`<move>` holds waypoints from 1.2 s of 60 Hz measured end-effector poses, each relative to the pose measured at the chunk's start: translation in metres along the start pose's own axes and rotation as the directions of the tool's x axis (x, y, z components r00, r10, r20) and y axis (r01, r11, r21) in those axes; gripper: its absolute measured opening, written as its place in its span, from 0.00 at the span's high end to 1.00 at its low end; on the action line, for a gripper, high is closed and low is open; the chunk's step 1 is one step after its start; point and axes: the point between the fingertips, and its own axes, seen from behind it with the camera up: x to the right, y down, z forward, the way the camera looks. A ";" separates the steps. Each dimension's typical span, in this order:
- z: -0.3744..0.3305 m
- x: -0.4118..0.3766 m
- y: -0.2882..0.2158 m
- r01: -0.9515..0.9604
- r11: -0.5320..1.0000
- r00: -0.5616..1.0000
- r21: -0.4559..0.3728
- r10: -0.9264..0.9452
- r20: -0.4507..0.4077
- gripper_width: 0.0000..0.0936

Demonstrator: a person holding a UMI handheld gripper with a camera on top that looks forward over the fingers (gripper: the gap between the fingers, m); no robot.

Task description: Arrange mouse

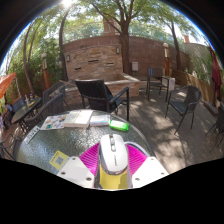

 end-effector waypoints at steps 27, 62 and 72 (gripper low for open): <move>0.007 0.038 0.072 0.111 0.982 0.994 -0.154 -0.111 0.006 0.09; -0.243 0.001 0.039 0.192 0.981 0.978 -0.016 -0.193 -0.083 0.09; -0.283 -0.004 0.048 0.206 0.979 0.974 -0.005 -0.205 -0.094 0.09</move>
